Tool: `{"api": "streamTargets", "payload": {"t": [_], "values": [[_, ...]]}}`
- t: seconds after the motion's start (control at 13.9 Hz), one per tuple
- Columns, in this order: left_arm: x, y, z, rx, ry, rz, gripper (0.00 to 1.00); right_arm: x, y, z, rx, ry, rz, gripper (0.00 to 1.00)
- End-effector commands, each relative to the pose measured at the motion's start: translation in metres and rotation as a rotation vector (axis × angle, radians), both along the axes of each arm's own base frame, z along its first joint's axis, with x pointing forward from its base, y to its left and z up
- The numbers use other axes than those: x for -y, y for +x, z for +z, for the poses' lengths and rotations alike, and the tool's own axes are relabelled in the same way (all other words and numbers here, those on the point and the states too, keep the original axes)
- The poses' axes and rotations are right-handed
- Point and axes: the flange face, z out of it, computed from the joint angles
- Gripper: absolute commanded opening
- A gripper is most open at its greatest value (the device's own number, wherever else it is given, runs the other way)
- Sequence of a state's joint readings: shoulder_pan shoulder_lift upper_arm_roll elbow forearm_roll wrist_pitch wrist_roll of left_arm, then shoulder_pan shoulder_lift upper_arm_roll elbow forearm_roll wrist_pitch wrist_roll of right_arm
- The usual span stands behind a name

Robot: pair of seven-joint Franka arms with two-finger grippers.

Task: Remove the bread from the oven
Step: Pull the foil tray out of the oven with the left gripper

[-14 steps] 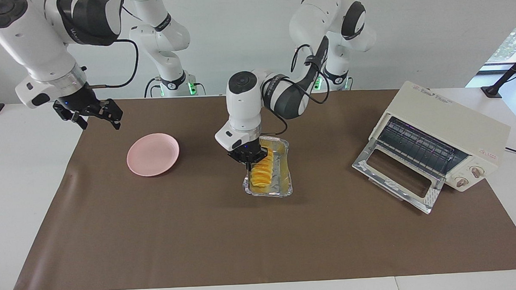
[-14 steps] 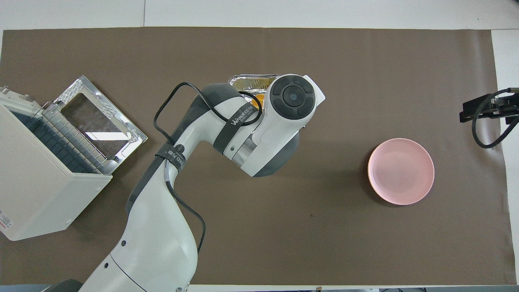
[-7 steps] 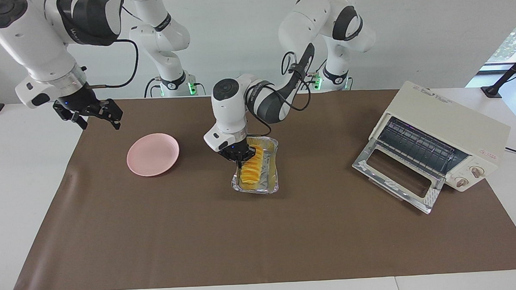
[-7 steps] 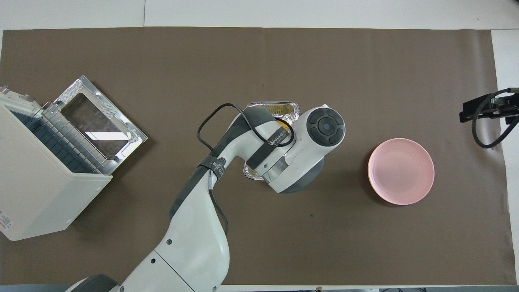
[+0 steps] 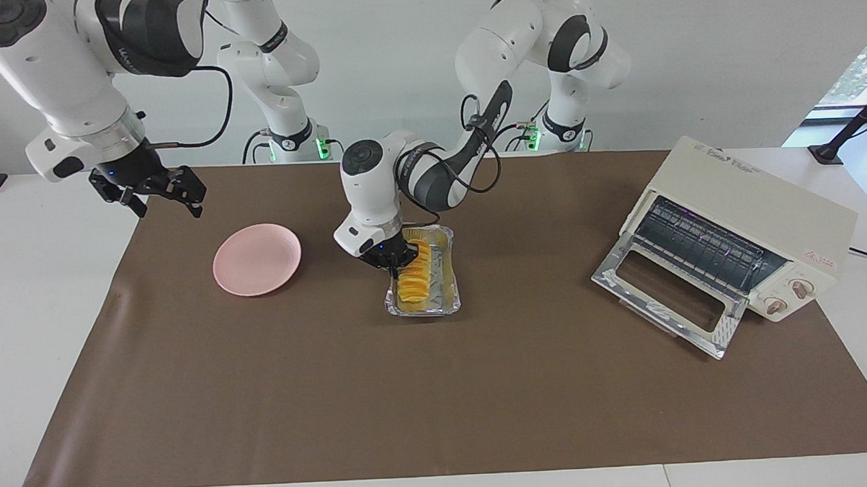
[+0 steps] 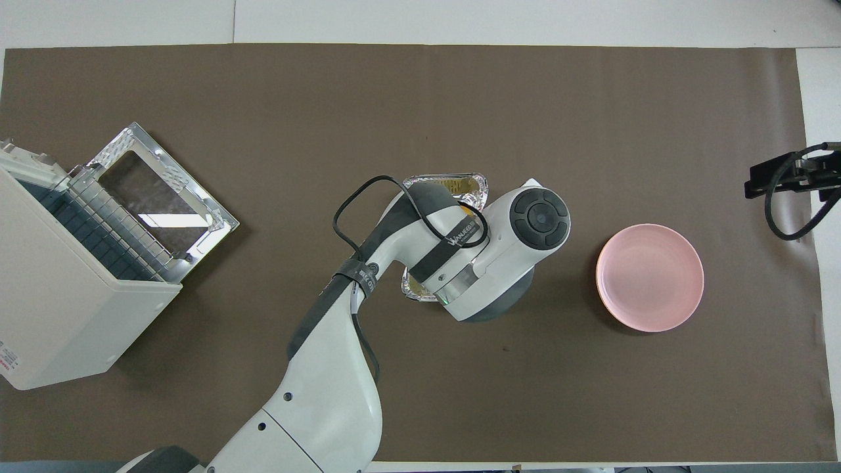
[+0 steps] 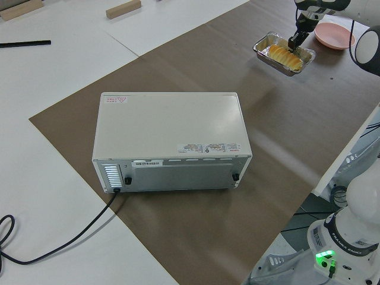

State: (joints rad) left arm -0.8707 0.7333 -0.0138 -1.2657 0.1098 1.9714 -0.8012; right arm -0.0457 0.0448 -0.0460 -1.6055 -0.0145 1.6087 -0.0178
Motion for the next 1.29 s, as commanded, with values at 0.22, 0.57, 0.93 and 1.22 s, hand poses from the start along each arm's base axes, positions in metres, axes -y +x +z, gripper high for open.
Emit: {"api": "streamTargets", "payload": {"t": [0.22, 0.57, 0.93, 1.22], "values": [[0.001, 0.000, -0.008, 0.060, -0.003, 0.007, 1.00, 0.002, -0.007, 0.000, -0.013, 0.007, 0.014, 1.00], [0.001, 0.003, -0.006, 0.075, -0.024, 0.039, 1.00, 0.002, -0.007, 0.000, -0.012, 0.007, 0.010, 1.00], [-0.006, 0.022, 0.009, 0.104, -0.092, 0.072, 1.00, -0.001, -0.008, 0.000, 0.002, 0.006, 0.018, 1.00], [-0.039, 0.061, 0.045, 0.122, -0.126, 0.140, 1.00, -0.001, -0.007, 0.000, 0.010, 0.007, 0.018, 1.00]]}}
